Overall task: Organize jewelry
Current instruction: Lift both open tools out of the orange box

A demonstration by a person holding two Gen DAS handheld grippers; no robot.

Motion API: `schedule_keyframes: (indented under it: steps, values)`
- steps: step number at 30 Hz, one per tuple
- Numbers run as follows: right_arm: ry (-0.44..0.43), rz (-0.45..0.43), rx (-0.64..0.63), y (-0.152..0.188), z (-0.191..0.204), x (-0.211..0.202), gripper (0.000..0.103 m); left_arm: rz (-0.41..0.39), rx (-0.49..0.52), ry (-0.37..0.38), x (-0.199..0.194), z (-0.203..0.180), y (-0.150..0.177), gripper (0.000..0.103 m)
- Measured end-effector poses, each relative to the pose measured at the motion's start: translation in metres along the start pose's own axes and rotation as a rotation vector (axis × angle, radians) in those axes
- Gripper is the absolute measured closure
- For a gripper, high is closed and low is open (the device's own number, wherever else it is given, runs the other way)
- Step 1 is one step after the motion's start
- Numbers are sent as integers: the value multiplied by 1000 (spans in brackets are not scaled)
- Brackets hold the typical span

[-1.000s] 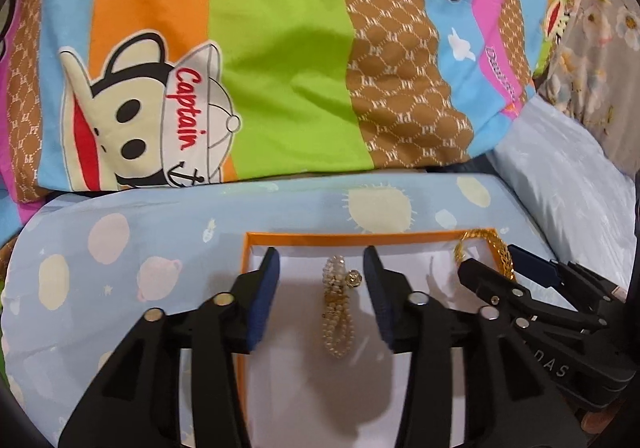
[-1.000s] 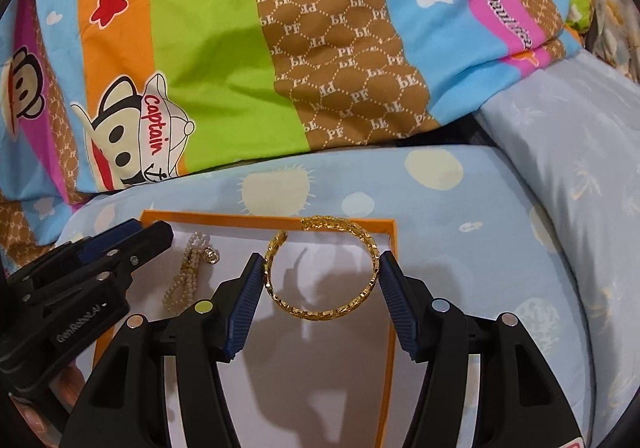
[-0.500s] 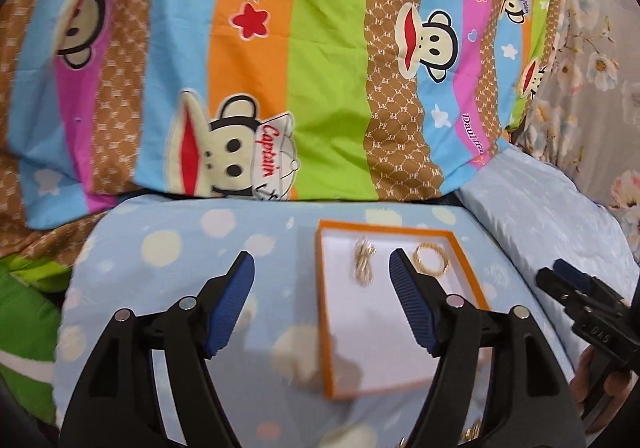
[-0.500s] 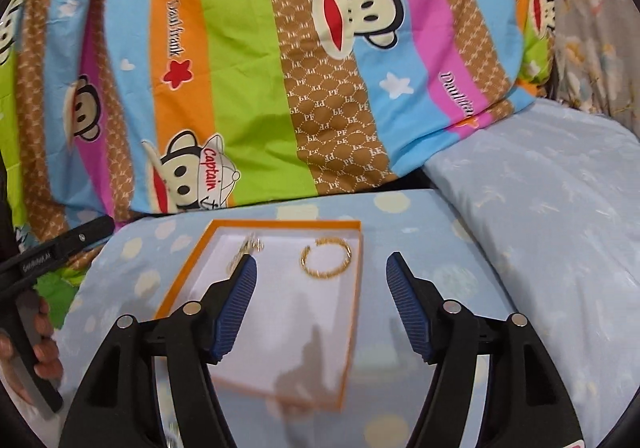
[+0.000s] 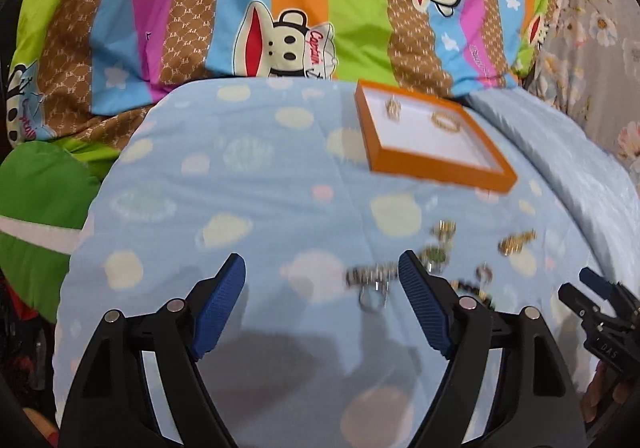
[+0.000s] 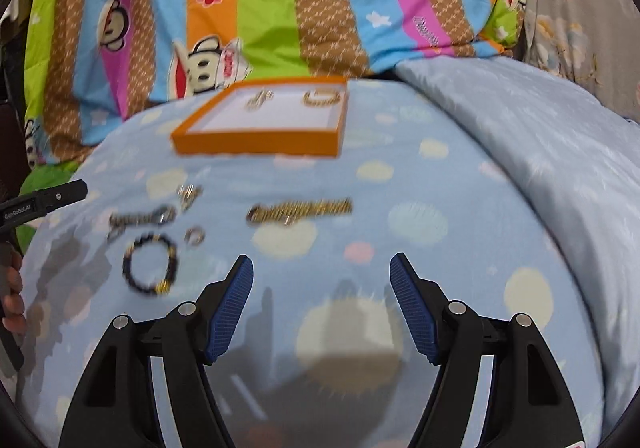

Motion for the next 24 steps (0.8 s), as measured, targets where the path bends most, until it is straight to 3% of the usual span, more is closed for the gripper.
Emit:
schedule_keyframes:
  steps: [8, 15, 20, 24]
  values:
    - [-37, 8, -46, 10, 13, -4, 48, 49, 1, 36, 1, -18, 36, 26]
    - [-97, 39, -15, 12, 20, -2, 49, 52, 28, 45, 1, -31, 38, 26]
    - [-77, 30, -43, 10, 28, 0, 49, 47, 34, 25, 3, -30, 28, 26]
    - [-85, 44, -14, 7, 22, 6, 49, 48, 94, 35, 10, -33, 13, 26]
Point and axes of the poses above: each gripper's, at about its wrist camera, not at the fingertips, and x roughly the way its jaws point, z to its left, y to its underside, the point moved 2 cm from there along x, roughly the way its jaws point, and after that the axes turned 8 degrees about y, right-handed, at the moved point
